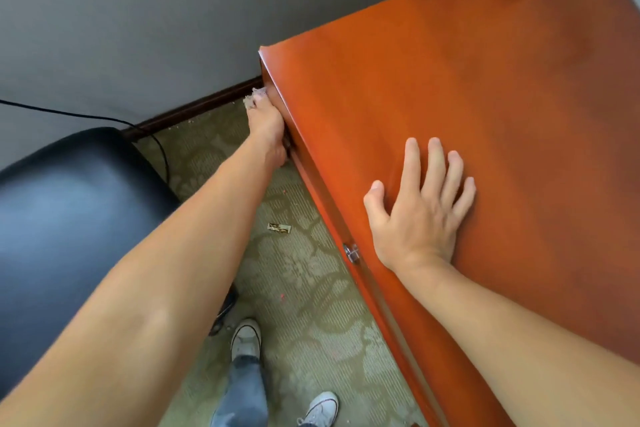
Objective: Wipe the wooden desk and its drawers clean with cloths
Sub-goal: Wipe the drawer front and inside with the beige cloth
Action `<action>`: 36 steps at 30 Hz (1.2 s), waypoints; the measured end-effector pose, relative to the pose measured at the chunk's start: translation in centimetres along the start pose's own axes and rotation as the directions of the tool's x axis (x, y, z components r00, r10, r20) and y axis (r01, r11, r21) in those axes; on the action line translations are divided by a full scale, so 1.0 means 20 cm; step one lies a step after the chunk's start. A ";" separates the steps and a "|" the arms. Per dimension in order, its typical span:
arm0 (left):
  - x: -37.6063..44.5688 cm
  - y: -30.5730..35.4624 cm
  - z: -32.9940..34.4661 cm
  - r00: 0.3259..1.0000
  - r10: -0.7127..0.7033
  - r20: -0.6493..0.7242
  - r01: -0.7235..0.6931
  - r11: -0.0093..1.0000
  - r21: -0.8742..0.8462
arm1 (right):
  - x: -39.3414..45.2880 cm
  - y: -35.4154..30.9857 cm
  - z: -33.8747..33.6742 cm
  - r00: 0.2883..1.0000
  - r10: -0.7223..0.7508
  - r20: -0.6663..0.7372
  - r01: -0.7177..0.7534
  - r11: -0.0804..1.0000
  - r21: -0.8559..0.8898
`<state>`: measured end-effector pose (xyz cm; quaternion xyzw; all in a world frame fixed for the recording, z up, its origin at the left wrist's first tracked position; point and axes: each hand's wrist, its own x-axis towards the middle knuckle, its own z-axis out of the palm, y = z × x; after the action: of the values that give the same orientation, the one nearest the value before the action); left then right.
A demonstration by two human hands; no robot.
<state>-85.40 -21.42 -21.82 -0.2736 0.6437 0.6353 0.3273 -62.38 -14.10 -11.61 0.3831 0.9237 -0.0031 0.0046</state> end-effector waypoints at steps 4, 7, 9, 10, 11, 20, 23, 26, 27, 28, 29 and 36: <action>-0.04 -0.21 -0.02 0.998 0.002 -0.068 0.003 0.997 0.081 | -0.01 0.00 -0.02 1.000 0.008 0.016 -0.008 1.000 -0.003; -0.33 -0.36 -0.02 0.989 0.133 -0.057 -0.125 0.984 0.128 | 0.00 -0.01 -0.02 1.000 0.012 0.025 -0.012 1.000 0.001; -0.62 -0.44 -0.02 0.976 0.217 0.034 -0.220 0.966 0.135 | 0.00 0.00 -0.03 1.000 0.011 0.020 -0.011 1.000 0.003; -0.71 -0.44 -0.03 0.970 0.235 0.066 -0.242 0.962 0.131 | -0.01 0.00 -0.03 1.000 0.014 0.015 -0.014 1.000 0.004; -0.74 -0.39 -0.04 0.952 0.294 0.083 -0.301 0.949 0.093 | -0.01 0.00 -0.03 1.000 0.016 0.008 -0.016 1.000 0.006; -0.02 0.17 0.02 0.991 0.125 0.040 -0.119 0.984 -0.134 | -0.01 0.00 -0.01 1.000 0.004 -0.029 -0.004 1.000 -0.007; -0.24 0.15 0.01 0.998 0.050 0.028 -0.044 0.984 -0.173 | -0.01 0.00 0.00 0.999 0.003 -0.032 -0.003 1.000 0.001; -0.58 0.00 0.01 0.988 0.072 0.137 -0.050 0.986 -0.156 | -0.01 0.00 0.00 0.999 0.008 -0.036 -0.008 1.000 0.006; -0.64 -0.04 0.01 0.984 0.087 0.156 -0.062 0.985 -0.161 | -0.01 -0.01 0.00 0.999 0.011 -0.035 -0.010 1.000 0.015; -0.63 -0.05 0.00 0.977 0.095 0.193 -0.061 0.983 -0.174 | -0.01 0.00 0.00 0.999 0.011 -0.033 -0.010 1.000 0.019; -0.59 -0.01 -0.01 0.971 0.130 0.201 -0.092 0.978 -0.188 | -0.01 0.00 0.00 0.999 0.010 -0.032 -0.009 1.000 0.018; -0.19 0.26 0.06 0.998 0.045 0.033 -0.035 0.968 -0.250 | -0.01 0.00 0.01 0.999 0.005 -0.035 -0.005 1.000 0.002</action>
<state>-86.83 -20.24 -15.62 -0.2871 0.5577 0.7229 0.2898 -62.27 -14.21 -11.73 0.3855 0.9226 0.0025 -0.0119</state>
